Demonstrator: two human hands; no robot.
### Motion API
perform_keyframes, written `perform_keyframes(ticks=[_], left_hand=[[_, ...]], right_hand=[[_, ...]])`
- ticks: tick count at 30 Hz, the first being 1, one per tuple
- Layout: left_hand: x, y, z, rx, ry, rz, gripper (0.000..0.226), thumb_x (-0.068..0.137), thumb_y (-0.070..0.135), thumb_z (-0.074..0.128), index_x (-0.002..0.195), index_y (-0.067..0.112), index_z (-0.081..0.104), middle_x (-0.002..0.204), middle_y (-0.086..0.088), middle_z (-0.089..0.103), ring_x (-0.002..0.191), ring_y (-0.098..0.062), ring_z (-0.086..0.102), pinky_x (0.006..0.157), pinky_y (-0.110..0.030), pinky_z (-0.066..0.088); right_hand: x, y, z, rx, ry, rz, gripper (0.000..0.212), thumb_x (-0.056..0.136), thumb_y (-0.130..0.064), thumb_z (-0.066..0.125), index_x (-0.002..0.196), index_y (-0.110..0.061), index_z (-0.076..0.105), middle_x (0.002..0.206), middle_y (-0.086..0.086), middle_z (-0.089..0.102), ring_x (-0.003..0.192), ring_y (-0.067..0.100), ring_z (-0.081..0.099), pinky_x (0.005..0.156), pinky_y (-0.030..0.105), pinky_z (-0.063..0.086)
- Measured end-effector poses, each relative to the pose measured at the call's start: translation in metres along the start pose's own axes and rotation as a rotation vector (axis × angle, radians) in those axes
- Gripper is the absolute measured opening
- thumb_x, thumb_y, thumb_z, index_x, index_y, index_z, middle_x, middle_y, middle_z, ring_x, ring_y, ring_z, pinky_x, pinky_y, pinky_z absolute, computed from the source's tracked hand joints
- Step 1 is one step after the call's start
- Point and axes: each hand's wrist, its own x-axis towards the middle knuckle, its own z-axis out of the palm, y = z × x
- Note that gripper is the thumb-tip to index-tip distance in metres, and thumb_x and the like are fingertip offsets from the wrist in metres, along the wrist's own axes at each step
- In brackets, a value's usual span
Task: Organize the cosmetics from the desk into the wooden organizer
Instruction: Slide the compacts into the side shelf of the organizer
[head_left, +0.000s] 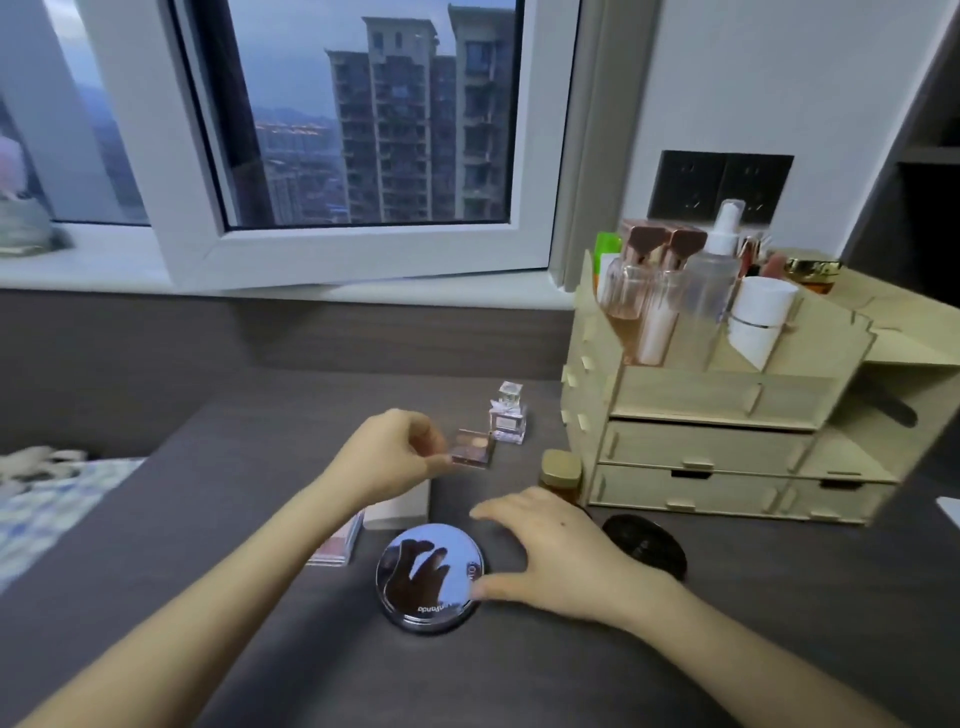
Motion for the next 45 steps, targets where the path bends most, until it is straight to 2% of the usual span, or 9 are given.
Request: perform_keyframes(ticks=[6, 11, 20, 26, 29, 32, 36, 41, 45], left_hand=[[-0.016, -0.052, -0.013, 0.082, 0.035, -0.206, 0.016, 0.082, 0.024, 0.064, 0.095, 0.016, 0.068, 0.085, 0.001, 0.068, 0.079, -0.015, 0.062, 0.072, -0.027, 0.051], [-0.011, -0.063, 0.003, 0.065, 0.011, -0.261, 0.034, 0.084, 0.038, 0.061, 0.106, 0.012, 0.062, 0.103, -0.006, 0.069, 0.097, -0.025, 0.061, 0.072, -0.026, 0.042], [0.008, -0.035, 0.037, 0.337, -0.131, -0.393, 0.087, 0.067, 0.075, 0.054, 0.132, 0.018, 0.036, 0.132, -0.014, 0.048, 0.12, -0.033, 0.049, 0.094, -0.041, 0.044], [0.015, -0.025, 0.052, 0.465, -0.126, -0.418, 0.075, 0.069, 0.057, 0.061, 0.132, 0.025, 0.034, 0.13, -0.012, 0.046, 0.121, -0.032, 0.045, 0.096, -0.041, 0.038], [0.014, -0.028, 0.052, 0.488, -0.122, -0.413, 0.078, 0.069, 0.063, 0.058, 0.133, 0.027, 0.034, 0.132, -0.011, 0.047, 0.122, -0.031, 0.046, 0.097, -0.04, 0.037], [0.007, -0.018, 0.055, 0.609, 0.017, -0.308, 0.074, 0.072, 0.068, 0.053, 0.13, 0.025, 0.039, 0.129, -0.012, 0.047, 0.121, -0.031, 0.044, 0.095, -0.04, 0.037], [-0.002, 0.016, 0.065, 0.565, 0.179, -0.056, 0.059, 0.08, 0.06, 0.048, 0.124, 0.021, 0.046, 0.123, -0.012, 0.05, 0.116, -0.032, 0.046, 0.092, -0.04, 0.037], [-0.008, 0.058, 0.083, 0.355, 0.109, 0.154, 0.053, 0.082, 0.054, 0.052, 0.124, 0.021, 0.05, 0.122, -0.01, 0.052, 0.116, -0.031, 0.047, 0.094, -0.037, 0.04], [-0.014, 0.084, 0.098, 0.191, 0.005, 0.319, 0.048, 0.08, 0.048, 0.06, 0.118, 0.02, 0.055, 0.115, -0.007, 0.053, 0.113, -0.027, 0.049, 0.096, -0.033, 0.042]], right_hand=[[0.026, -0.019, 0.042, -0.012, -0.037, -0.052, 0.087, 0.064, -0.069, 0.067, 0.136, -0.035, 0.034, 0.135, -0.009, 0.047, 0.119, 0.02, 0.04, 0.101, 0.036, 0.031], [0.029, -0.027, 0.056, -0.029, 0.006, -0.031, 0.082, 0.065, -0.062, 0.069, 0.134, -0.03, 0.036, 0.128, -0.003, 0.046, 0.115, 0.022, 0.041, 0.101, 0.035, 0.033], [-0.006, -0.013, 0.011, 0.171, 0.217, 0.019, 0.076, 0.061, -0.059, 0.071, 0.127, -0.037, 0.04, 0.123, -0.021, 0.046, 0.114, 0.004, 0.04, 0.098, 0.024, 0.038], [-0.045, 0.002, -0.014, 0.314, 0.353, 0.169, 0.073, 0.06, -0.051, 0.078, 0.123, -0.042, 0.043, 0.117, -0.025, 0.045, 0.112, -0.003, 0.041, 0.092, 0.017, 0.036], [-0.071, 0.023, -0.026, 0.349, 0.5, 0.333, 0.072, 0.06, -0.045, 0.08, 0.12, -0.045, 0.042, 0.114, -0.021, 0.045, 0.108, -0.001, 0.043, 0.085, 0.015, 0.037], [-0.096, 0.056, -0.032, 0.35, 0.725, 0.534, 0.06, 0.063, -0.039, 0.081, 0.111, -0.039, 0.045, 0.109, -0.01, 0.051, 0.106, 0.011, 0.048, 0.085, 0.024, 0.041], [-0.118, 0.109, -0.041, 0.182, 1.045, 0.824, 0.059, 0.065, -0.035, 0.081, 0.114, -0.01, 0.058, 0.111, 0.009, 0.063, 0.107, 0.03, 0.053, 0.096, 0.042, 0.043], [-0.124, 0.172, -0.053, -0.003, 1.027, 0.902, 0.047, 0.063, -0.036, 0.079, 0.095, -0.005, 0.062, 0.092, 0.013, 0.06, 0.093, 0.037, 0.055, 0.086, 0.042, 0.041], [-0.118, 0.199, -0.055, -0.142, 0.906, 0.857, 0.052, 0.068, -0.036, 0.078, 0.106, -0.004, 0.064, 0.109, 0.016, 0.062, 0.111, 0.039, 0.047, 0.094, 0.044, 0.04]])
